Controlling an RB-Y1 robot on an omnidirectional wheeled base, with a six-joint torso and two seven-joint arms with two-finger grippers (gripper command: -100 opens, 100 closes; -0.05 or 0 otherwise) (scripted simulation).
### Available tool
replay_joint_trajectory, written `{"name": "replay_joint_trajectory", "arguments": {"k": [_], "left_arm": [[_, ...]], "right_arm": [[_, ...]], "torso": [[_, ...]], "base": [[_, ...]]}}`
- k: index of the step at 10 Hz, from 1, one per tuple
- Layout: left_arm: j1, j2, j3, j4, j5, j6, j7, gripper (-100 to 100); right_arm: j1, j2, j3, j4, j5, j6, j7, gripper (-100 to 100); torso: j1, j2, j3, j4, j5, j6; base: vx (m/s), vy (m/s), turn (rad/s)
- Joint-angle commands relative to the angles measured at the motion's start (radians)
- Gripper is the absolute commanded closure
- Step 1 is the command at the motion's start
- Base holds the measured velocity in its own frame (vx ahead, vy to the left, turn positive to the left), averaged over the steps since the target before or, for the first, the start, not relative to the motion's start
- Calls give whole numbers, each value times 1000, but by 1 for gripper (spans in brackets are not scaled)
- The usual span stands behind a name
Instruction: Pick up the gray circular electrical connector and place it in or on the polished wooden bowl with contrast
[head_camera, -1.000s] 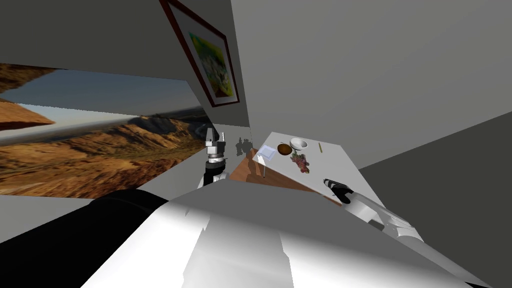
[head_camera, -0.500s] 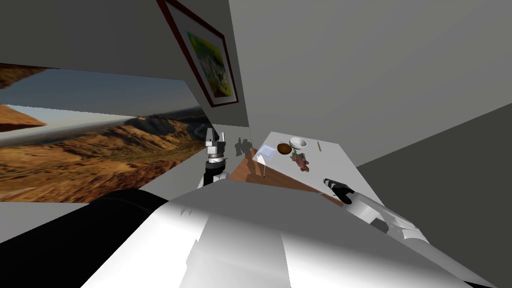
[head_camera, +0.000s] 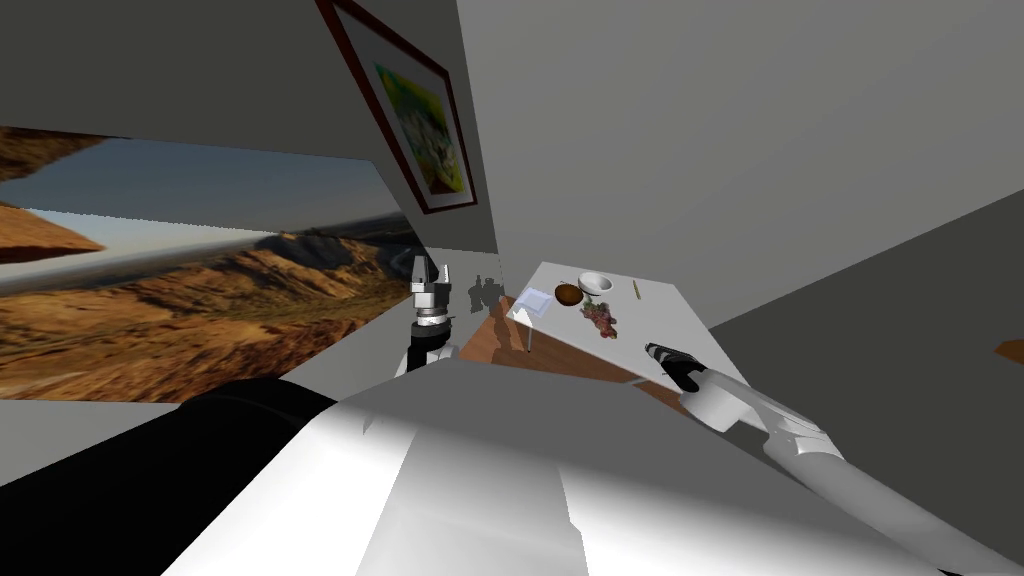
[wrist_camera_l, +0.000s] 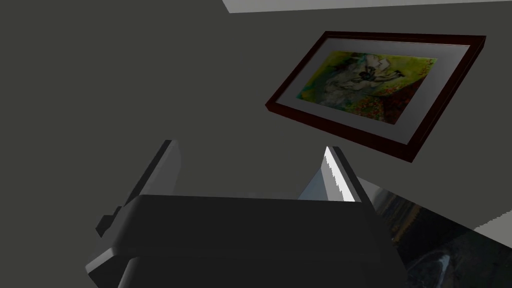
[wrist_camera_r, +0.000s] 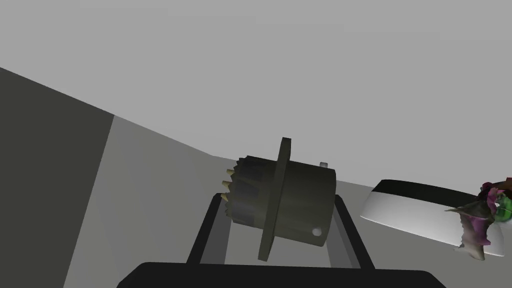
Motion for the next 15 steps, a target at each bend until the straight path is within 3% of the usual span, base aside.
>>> {"name": "replay_joint_trajectory", "arguments": {"k": [1,8,11,15], "left_arm": [[0,0,0,0,0,0,0,0],[0,0,0,0,0,0,0,0],[0,0,0,0,0,0,0,0],[0,0,0,0,0,0,0,0]], "right_arm": [[-29,-12,2,-20,-4,16,-26,100],[-143,-53,9,-88,12,61,-137,100],[-211,-74,13,-115,32,98,-182,100],[-188,-85,-5,-70,60,124,-111,100]], "torso": [[0,0,0,0,0,0],[-1,-2,-1,0,-1,-1],[1,-3,-1,0,-1,-2],[11,-8,-5,-2,0,-3]], "base": [[-1,32,-15],[6,34,3],[24,89,82],[85,199,220]]}}
